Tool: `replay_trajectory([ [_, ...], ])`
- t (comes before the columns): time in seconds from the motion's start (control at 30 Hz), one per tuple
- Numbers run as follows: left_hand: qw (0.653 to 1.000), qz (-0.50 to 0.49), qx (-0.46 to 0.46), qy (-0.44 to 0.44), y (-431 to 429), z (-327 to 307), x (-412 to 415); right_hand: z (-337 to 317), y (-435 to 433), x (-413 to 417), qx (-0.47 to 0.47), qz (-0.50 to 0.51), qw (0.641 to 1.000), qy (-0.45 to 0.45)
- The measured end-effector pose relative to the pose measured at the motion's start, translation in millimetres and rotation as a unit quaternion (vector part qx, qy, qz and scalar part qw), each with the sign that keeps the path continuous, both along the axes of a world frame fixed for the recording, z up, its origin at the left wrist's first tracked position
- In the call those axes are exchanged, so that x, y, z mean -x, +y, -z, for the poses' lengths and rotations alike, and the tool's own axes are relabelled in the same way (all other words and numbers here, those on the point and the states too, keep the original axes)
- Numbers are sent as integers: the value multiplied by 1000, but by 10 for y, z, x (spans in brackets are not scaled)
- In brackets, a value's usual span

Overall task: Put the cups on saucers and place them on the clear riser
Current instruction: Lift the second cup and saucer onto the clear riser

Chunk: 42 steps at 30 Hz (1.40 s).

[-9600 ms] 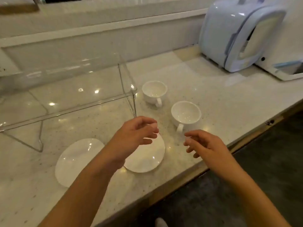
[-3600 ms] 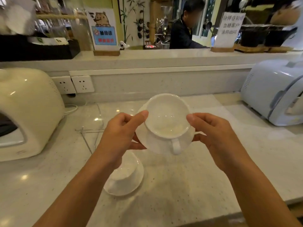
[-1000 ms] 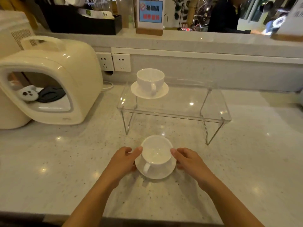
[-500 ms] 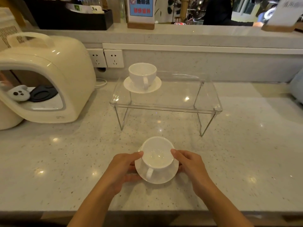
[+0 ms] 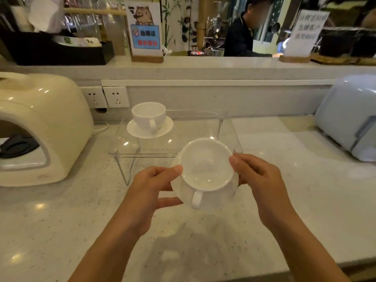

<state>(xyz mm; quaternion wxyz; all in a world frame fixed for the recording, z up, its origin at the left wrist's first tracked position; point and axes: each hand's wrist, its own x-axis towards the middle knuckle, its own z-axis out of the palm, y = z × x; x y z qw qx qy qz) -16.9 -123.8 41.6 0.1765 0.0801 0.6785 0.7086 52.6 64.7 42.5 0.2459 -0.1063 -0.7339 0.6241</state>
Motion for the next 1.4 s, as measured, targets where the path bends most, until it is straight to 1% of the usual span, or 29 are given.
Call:
replay_trajectory([
  [0.17,999,-1,-3,47,238,-279,318,-277,186,305,-21,19,1000,14],
  [0.23,999,8,-15,49,330,-384,455,-370,271,455,-23,22,999,15],
  [0.43,999,10,-30,-9,578,-528,883,-555,572,953,-12,-7,999,-46],
  [0.6,999,1,3,-43,780,-486,1176,-531,745,1338,-22,-14,996,-89],
  [0.7,998,-2,24,-57,876,-446,1293,-514,840,1529,-28,-12,990,-136],
  [0.8,997,-1,27,-77,940,-421,1385,-512,908,1682,-23,-18,985,-168],
  [0.93,994,2,29,-102,1002,-374,1478,-497,961,1817,-56,-26,979,-197],
  [1.13,992,-6,40,-117,1066,-305,1586,-485,1004,1903,-104,-45,968,-225],
  [1.4,992,-3,76,-99,1102,-245,1676,-565,1001,1992,-168,-74,940,-289],
])
